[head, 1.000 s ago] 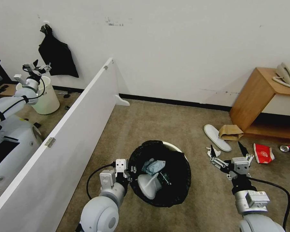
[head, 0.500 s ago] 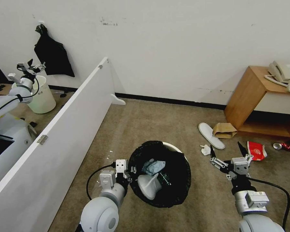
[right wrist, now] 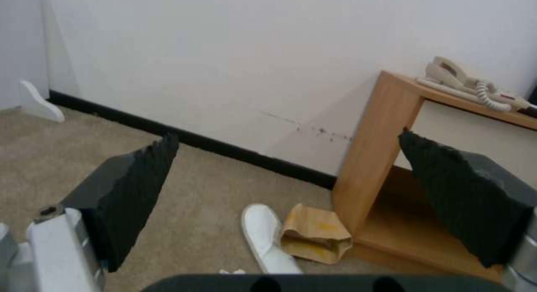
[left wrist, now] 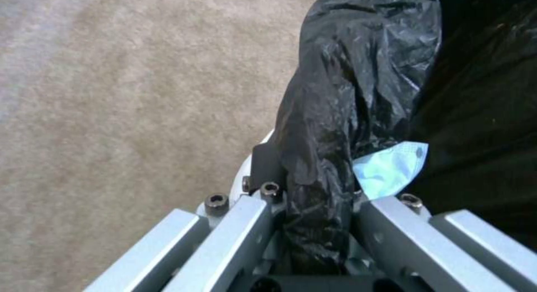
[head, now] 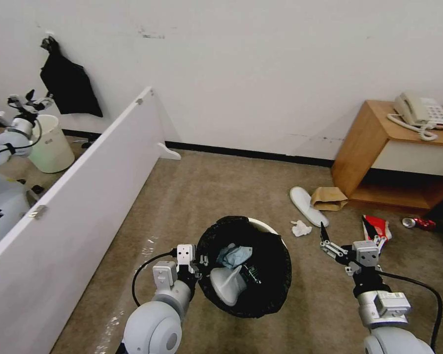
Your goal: Pick up the trash bin, then pick up the garbage from the floor and place it into the trash bin.
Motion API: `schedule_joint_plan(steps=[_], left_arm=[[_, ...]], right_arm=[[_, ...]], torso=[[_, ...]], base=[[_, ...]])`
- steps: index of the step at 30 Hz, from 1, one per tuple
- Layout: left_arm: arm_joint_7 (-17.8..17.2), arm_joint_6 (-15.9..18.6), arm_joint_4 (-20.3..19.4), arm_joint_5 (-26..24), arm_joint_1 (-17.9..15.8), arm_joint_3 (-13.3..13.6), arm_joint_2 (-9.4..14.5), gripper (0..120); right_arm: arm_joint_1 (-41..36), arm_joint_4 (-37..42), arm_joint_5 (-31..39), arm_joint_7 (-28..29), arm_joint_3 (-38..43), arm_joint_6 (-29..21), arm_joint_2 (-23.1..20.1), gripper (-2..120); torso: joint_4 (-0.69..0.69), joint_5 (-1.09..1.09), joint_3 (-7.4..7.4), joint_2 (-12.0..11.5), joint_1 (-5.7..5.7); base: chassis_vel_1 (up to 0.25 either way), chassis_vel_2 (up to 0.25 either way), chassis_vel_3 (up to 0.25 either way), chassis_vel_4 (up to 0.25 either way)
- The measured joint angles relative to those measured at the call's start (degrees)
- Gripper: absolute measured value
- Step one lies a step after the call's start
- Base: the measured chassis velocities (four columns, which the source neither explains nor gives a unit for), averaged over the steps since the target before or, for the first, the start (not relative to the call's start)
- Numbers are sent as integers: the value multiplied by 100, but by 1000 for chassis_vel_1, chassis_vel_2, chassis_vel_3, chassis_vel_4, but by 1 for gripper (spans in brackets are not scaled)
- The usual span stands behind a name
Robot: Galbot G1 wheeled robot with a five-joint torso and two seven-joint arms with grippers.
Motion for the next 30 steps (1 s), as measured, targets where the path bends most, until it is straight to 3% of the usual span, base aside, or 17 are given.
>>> schedule_joint_plan(steps=[17, 30], left_arm=[[20, -23, 68, -5, -29, 7, -4, 2], [23, -37, 95, 0, -33, -8, -19, 2]], right_arm=[[41, -115, 4, -18, -26, 148, 7, 100], [78, -173, 1, -14, -38, 229, 15, 100]], torso=[[0, 1, 0, 0, 0], [0, -1, 0, 0, 0]], base=[[-181, -180, 186, 182], [6, -5, -9, 3]])
